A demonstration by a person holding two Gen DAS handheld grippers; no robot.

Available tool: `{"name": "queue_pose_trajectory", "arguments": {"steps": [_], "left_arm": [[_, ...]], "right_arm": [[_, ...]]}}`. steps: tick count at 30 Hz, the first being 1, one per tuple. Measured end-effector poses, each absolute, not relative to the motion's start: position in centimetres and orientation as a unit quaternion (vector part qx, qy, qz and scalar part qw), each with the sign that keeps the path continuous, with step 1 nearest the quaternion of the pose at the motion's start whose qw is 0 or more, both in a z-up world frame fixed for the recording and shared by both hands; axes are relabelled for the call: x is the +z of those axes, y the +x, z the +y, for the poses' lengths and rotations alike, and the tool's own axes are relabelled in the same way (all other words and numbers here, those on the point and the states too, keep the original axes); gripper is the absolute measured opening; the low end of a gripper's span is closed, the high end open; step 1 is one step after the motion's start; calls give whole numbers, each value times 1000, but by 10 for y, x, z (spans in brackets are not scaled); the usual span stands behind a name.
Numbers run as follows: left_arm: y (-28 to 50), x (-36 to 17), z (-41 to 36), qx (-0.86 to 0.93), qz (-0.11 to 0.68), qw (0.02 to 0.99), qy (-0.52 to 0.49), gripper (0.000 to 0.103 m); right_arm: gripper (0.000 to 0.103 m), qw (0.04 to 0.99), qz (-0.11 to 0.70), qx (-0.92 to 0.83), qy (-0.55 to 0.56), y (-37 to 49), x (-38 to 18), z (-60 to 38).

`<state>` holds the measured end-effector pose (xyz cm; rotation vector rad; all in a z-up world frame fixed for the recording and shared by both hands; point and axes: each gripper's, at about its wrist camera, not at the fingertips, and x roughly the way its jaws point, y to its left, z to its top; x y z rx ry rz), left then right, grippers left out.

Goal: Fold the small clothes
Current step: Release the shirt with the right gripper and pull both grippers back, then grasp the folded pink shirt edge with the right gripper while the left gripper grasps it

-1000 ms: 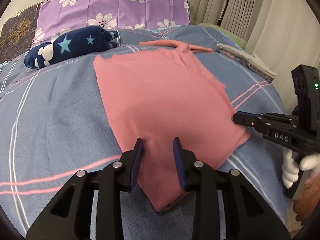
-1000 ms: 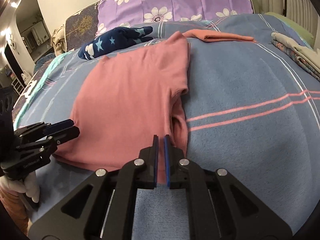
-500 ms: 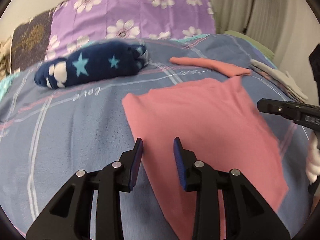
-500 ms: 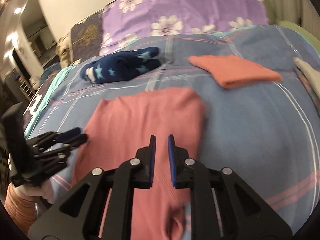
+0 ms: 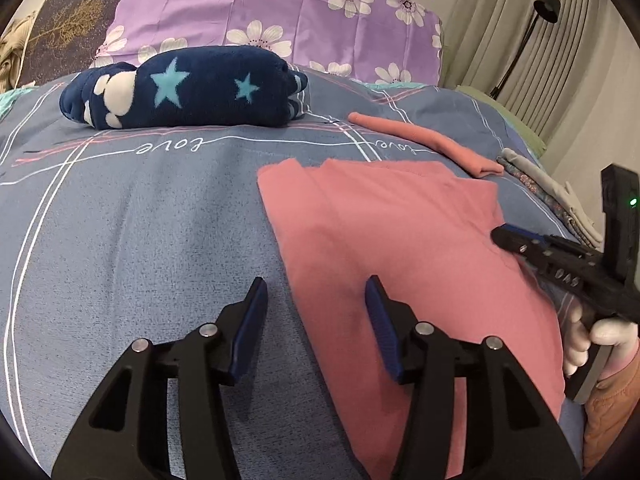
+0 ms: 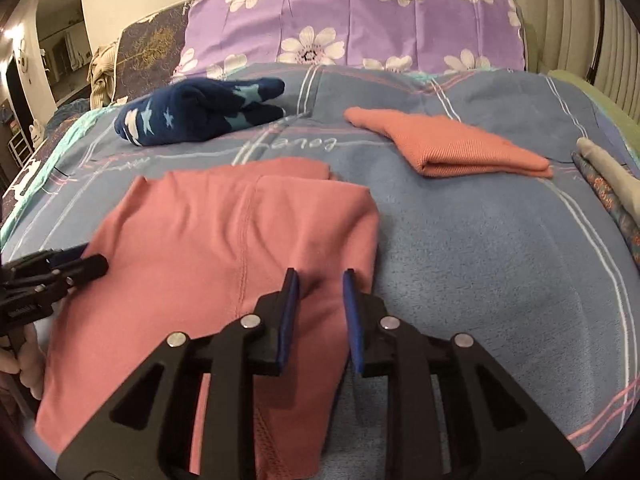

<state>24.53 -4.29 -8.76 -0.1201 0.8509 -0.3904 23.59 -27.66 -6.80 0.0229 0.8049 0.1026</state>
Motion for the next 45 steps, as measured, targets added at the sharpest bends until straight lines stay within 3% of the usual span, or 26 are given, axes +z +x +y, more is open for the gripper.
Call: {"name": "queue_pose_trajectory", "arguments": {"steps": [2,4,6,7,10,12,14,19,24,30,37,42,44,45], "left_arm": [[246,-88,-40,-192,412,888,-67,53],[247,-89,-39,-196,414,886,-72,53],[247,-90,-40,-195,413,887,-68,53],[247,-90,-41,-194,413,887,-66,53],[248,-89,-40,-195,413,887,-66,53],[248,-89,-41,-195,413,887,-68,53],[248,-89,-40,-195,412,888,-69,54],[247,-88,-41,-183,408,891,-72,55],[248,-89,-32,-180,407,890,-95,55],[249,-88,-35,-179,408,891,-85,55],[250,-89,-33,-181,411,889,-88,56],[250,-89,-33,-183,411,889,-88,57],[250,-89,-30,-186,411,887,-95,57],[250,-88,-29,-193,412,885,-101,57]], "right_arm": [[22,927,371,50,3,235,-50,-278],[36,932,359,46,-20,238,-36,-277],[60,926,374,44,-38,255,-34,-277],[62,920,386,49,-37,264,-38,-279],[57,903,427,45,11,294,-60,-290],[13,904,421,66,28,299,-65,-291],[10,913,402,54,43,295,-66,-296],[10,908,407,41,90,296,-85,-317],[25,920,384,14,78,278,-67,-315],[27,917,389,63,61,242,-45,-304],[27,892,412,172,74,195,-63,-285],[27,896,418,139,57,193,-80,-280],[35,899,403,151,81,189,-66,-288],[46,903,396,142,90,187,-61,-295]]}}
